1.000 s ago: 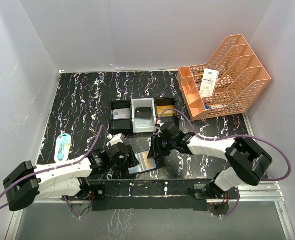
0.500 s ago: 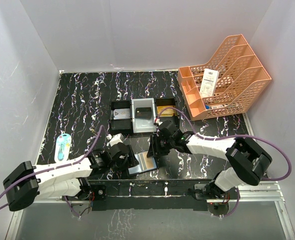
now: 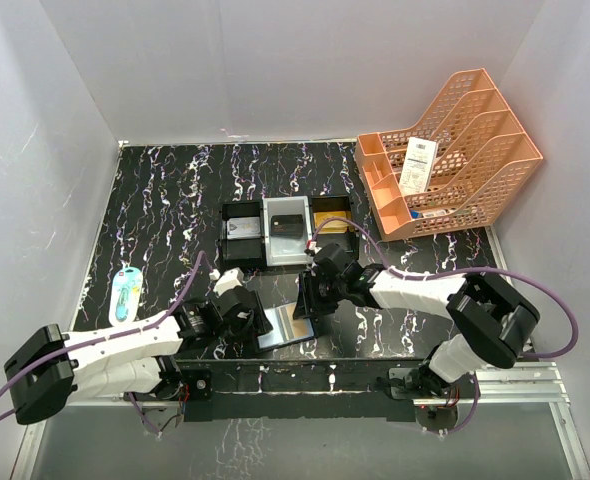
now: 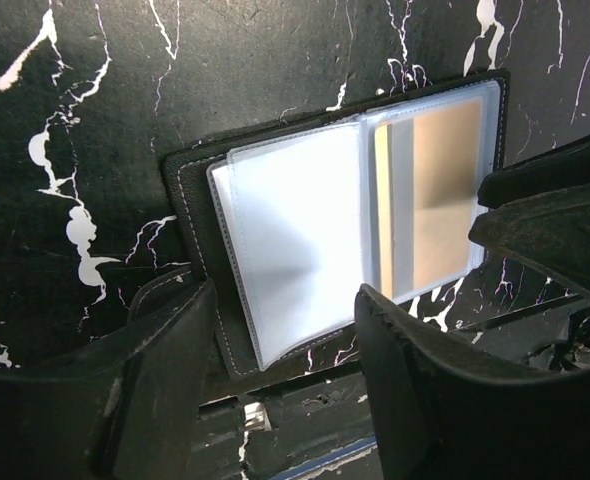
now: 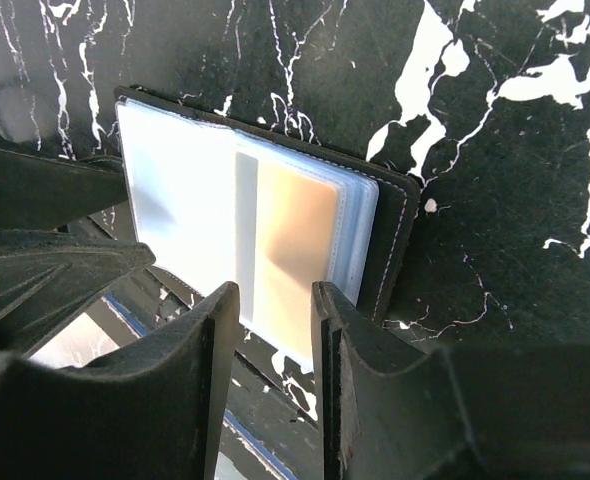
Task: Take the credit cards out of the card holder
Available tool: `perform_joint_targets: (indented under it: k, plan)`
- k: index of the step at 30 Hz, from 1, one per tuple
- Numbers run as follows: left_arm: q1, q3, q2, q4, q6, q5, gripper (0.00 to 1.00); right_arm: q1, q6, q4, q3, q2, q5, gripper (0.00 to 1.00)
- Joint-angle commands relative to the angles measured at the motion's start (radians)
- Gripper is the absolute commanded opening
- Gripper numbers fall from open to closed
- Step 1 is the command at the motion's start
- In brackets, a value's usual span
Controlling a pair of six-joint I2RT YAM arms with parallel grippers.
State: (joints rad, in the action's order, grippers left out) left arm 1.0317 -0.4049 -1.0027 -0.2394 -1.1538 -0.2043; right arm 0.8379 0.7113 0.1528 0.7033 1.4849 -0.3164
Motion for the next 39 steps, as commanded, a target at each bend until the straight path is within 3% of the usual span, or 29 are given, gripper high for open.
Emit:
perform_joint_targets:
  k: [1,11,24,31,39]
  plan:
    - [0.004,0.003,-0.044,-0.001,0.012,-0.001,0.53,0.007,0.012,-0.036,0.018,0.021,0.018,0.32]
    - [0.004,0.002,-0.065,0.009,0.019,0.000,0.39,0.012,0.008,-0.022,0.022,0.044,0.029,0.31]
    - [0.004,0.000,-0.074,0.014,0.025,0.001,0.31,0.012,0.090,-0.140,0.011,-0.013,-0.069,0.31]
    - [0.004,0.009,-0.056,0.011,0.022,-0.003,0.31,0.012,0.032,0.047,0.063,-0.042,0.107,0.34]
    - [0.004,0.012,-0.057,0.020,0.024,0.002,0.30,0.013,0.041,0.067,0.049,-0.015,0.112,0.34]
